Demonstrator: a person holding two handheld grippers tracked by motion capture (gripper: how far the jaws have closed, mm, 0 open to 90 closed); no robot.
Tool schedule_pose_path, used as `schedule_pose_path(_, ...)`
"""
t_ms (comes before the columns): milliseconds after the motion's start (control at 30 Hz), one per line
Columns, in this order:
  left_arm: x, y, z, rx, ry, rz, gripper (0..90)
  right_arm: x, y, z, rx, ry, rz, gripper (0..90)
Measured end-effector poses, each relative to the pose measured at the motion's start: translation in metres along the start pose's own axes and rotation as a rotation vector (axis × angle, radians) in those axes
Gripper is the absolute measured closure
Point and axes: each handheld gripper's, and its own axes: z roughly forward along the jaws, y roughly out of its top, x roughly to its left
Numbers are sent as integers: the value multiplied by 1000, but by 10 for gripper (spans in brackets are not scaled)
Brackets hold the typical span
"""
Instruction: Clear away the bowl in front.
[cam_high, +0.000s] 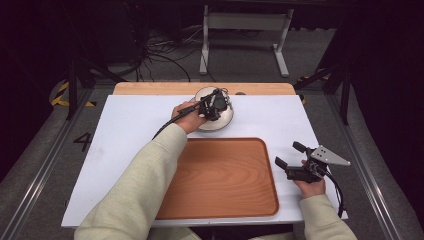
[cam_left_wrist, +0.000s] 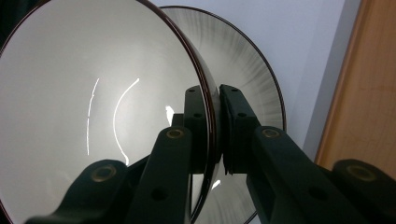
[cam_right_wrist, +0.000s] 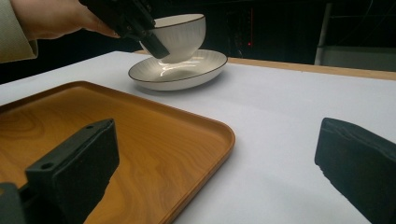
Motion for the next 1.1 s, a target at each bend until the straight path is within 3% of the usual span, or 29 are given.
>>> schedule_pose_path(600,3,-9,-39,-21,16,-2,828,0,0,0,-1,0,4,4)
schedule_pose_path(1100,-9,-12,-69,-33,-20,29,828,0,0,0,1,0,8,5)
